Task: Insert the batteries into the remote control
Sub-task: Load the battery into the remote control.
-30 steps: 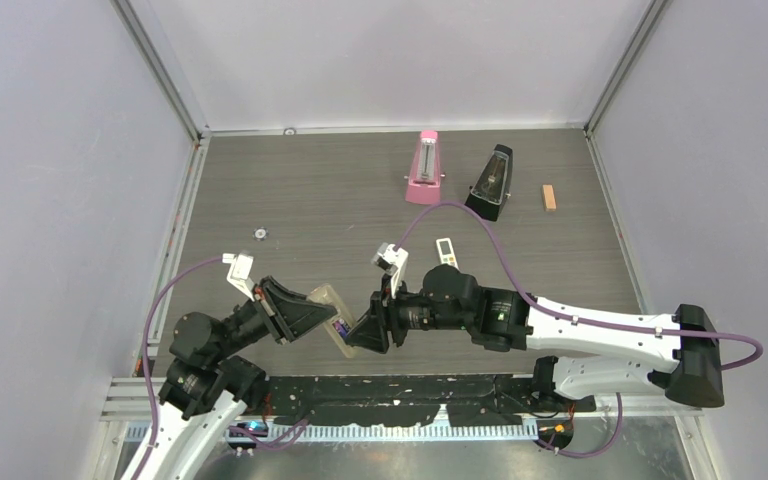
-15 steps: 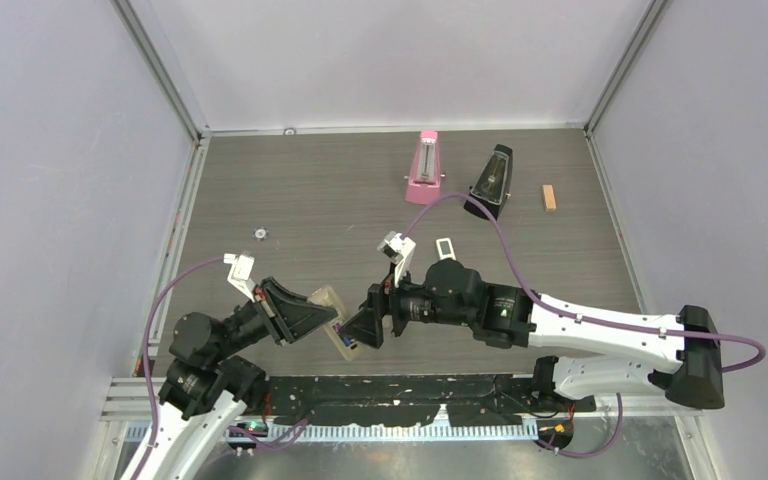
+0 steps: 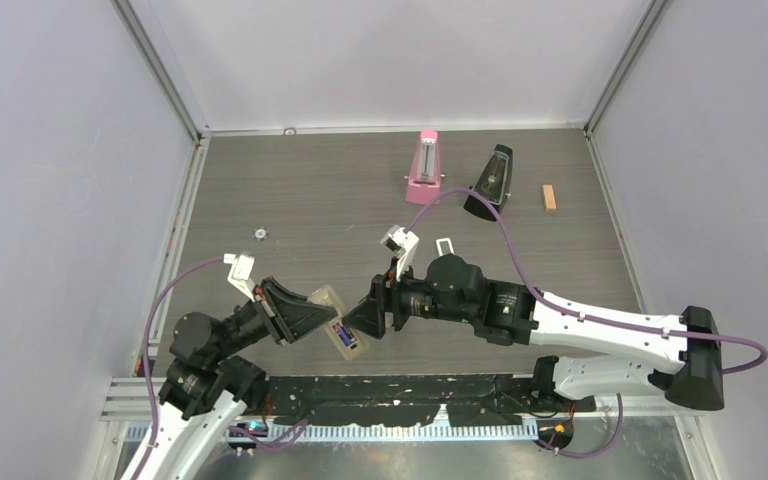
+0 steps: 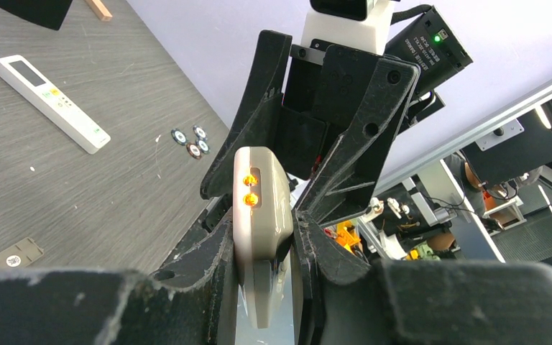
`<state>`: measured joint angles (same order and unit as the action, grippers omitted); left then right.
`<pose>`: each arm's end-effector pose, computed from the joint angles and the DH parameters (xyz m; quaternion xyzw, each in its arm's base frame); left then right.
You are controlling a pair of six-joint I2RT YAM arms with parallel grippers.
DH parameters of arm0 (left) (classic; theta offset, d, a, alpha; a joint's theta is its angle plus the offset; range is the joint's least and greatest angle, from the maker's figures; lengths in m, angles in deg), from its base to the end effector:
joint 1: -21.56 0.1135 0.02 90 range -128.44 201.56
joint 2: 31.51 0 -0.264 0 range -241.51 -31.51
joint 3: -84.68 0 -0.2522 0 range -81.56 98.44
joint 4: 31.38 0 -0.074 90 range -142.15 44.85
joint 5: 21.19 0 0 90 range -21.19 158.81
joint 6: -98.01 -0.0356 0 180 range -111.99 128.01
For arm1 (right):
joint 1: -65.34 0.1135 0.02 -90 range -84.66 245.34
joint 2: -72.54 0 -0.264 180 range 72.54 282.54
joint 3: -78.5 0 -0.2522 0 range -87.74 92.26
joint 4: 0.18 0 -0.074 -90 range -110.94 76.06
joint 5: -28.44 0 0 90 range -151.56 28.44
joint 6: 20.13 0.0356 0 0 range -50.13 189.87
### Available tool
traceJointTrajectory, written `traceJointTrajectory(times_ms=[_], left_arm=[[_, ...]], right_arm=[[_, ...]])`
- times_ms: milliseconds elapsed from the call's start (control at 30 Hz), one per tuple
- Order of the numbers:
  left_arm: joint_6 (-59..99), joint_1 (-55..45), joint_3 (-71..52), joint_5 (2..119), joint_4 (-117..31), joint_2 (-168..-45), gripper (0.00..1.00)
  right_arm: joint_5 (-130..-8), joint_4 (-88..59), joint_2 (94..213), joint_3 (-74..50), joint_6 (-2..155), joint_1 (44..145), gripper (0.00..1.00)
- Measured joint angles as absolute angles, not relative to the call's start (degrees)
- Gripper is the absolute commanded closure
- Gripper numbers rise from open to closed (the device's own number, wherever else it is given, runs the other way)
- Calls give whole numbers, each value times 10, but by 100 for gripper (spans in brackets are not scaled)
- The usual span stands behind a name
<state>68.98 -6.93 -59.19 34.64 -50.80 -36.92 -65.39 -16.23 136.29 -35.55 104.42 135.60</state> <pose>0.0568 -0.0536 0.2875 0.0486 0.6454 -0.6525 0.3940 0.0861 0.2470 0.3337 -0.2608 0.7426 0.5044 0.3552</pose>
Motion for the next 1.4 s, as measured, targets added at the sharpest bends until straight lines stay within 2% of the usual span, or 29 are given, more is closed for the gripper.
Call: traceJointTrajectory(times_ms=[133, 367, 667, 933, 1100, 1133, 1200, 1233, 1300, 1400], left_arm=[[690, -69, -592, 346, -508, -369, 100], [690, -69, -592, 347, -508, -369, 100], [690, -69, -592, 347, -516, -369, 100], [688, -69, -593, 350, -519, -369, 100], [690, -69, -593, 353, -525, -369, 100], [690, -69, -593, 353, -527, -369, 100], [690, -69, -593, 353, -527, -369, 100], [690, -69, -593, 353, -528, -369, 100], [691, -69, -593, 354, -527, -369, 100], [690, -69, -593, 356, -529, -366, 100]], right_arm=[[-654, -164, 1363, -356, 1044, 1356, 26], [-657, -166, 1366, -356, 1044, 1356, 28], [-670, -163, 1374, -354, 1045, 1356, 45], [-683, -161, 1380, -346, 1048, 1357, 69], [-686, -168, 1386, -340, 1045, 1357, 74], [-686, -169, 1386, -339, 1045, 1357, 72], [-686, -171, 1386, -339, 1045, 1357, 61], [-685, -171, 1387, -339, 1045, 1357, 50], [-682, -172, 1387, -339, 1049, 1357, 35], [-673, -181, 1386, -339, 1056, 1356, 24]])
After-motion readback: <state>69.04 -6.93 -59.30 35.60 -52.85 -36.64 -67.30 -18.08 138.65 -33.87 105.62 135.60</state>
